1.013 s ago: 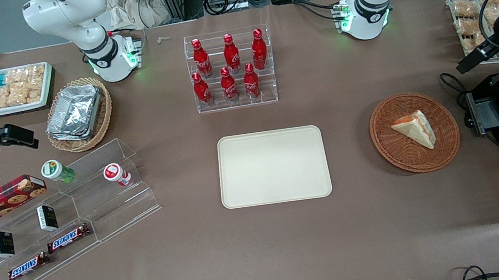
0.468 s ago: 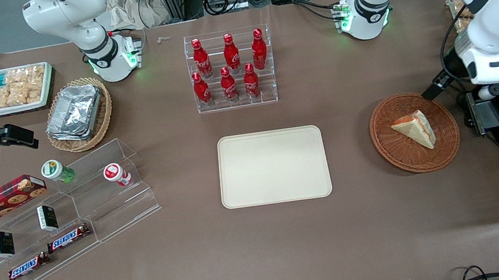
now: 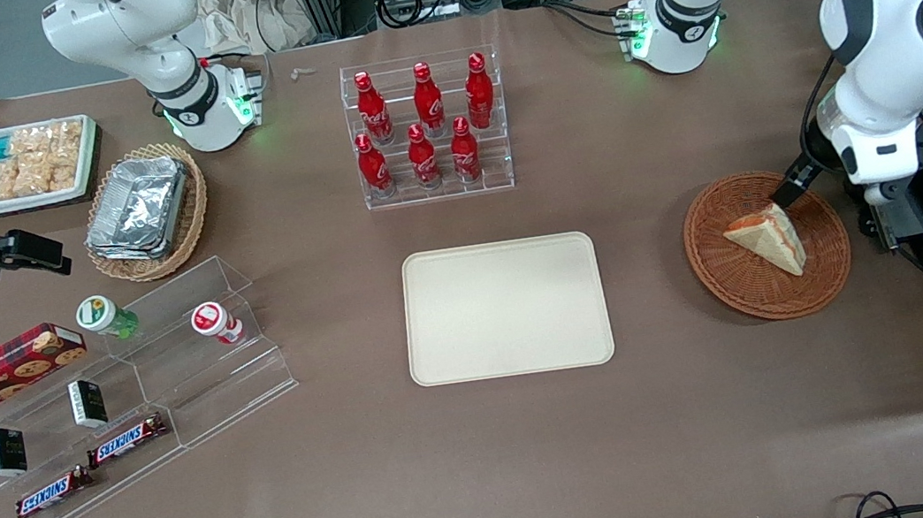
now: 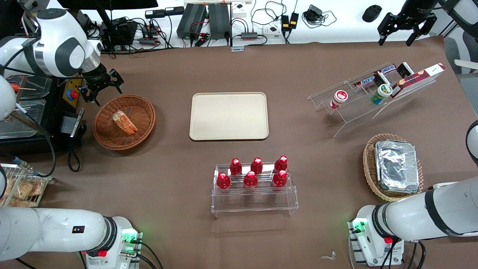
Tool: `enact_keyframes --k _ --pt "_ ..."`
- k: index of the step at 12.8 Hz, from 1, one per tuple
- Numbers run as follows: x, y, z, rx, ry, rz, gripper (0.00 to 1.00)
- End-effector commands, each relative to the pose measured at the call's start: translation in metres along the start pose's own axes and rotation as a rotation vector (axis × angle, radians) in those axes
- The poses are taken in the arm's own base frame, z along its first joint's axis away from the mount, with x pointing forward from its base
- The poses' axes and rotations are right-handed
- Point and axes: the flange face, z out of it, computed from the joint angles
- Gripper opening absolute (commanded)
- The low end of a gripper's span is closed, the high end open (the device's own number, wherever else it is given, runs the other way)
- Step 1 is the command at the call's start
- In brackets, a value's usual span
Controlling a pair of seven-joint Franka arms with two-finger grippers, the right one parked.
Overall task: Place sandwich from basket to tray
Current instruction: 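Move the left gripper down over the wrapped sandwich in the basket, then lower the left gripper and close it on the sandwich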
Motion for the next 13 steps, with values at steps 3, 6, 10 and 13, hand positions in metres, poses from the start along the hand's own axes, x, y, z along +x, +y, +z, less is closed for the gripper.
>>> enact_keyframes --k 3,6,10,13 --pt "0.013 0.006 0.045 0.038 -0.011 -0.042 1.00" --pt "0.025 -0.005 0.059 0.038 -0.015 -0.073 1.00" --pt "0.026 -0.007 0.101 0.041 -0.020 -0.077 1.00" --pt "0.033 -0.017 0.117 0.043 -0.022 -0.098 1.00"
